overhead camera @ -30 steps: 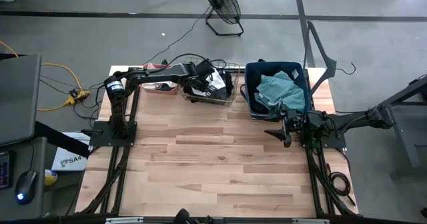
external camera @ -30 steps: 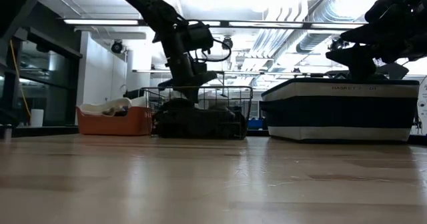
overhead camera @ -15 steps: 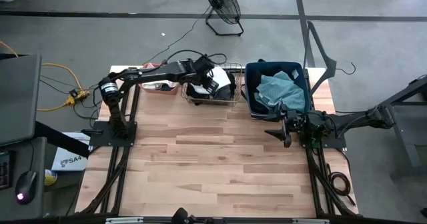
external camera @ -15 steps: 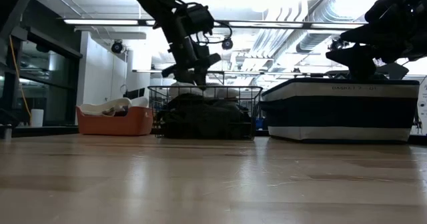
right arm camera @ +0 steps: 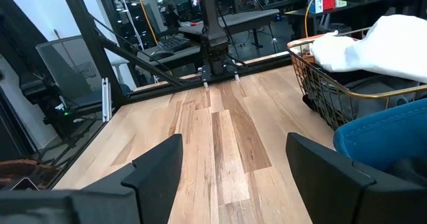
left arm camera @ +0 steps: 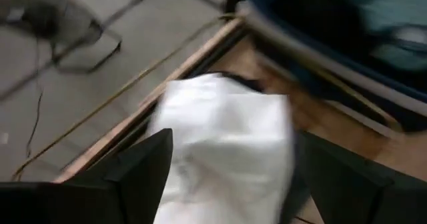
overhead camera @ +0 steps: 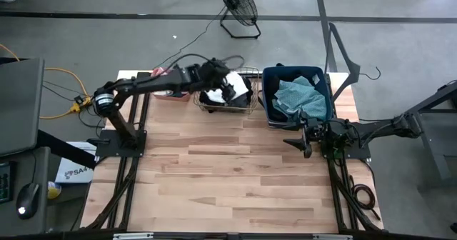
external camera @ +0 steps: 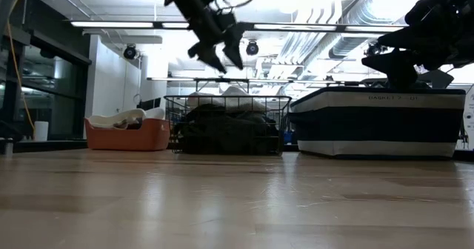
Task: Pick & Place Cloths
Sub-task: Return to Home Position
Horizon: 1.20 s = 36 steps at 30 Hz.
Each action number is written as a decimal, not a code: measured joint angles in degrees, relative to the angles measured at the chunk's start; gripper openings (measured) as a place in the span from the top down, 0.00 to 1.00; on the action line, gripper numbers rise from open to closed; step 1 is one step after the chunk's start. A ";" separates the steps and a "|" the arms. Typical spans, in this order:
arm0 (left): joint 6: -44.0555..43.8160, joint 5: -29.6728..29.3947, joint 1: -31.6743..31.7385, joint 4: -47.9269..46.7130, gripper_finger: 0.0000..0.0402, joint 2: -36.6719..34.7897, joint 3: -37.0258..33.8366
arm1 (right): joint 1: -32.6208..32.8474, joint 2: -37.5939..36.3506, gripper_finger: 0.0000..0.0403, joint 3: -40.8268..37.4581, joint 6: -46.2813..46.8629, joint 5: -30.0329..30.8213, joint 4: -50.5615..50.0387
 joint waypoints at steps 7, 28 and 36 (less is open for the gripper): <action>12.28 2.43 -8.81 10.85 0.23 -3.97 -5.75 | 0.01 0.00 0.36 0.00 0.00 0.00 0.00; 14.30 12.32 -24.36 80.69 0.23 -22.79 -69.15 | 0.00 0.01 0.36 0.00 0.00 0.01 0.00; 13.86 12.35 -28.92 81.53 0.23 -38.47 -82.02 | 0.01 0.00 0.36 -0.01 0.00 0.00 0.00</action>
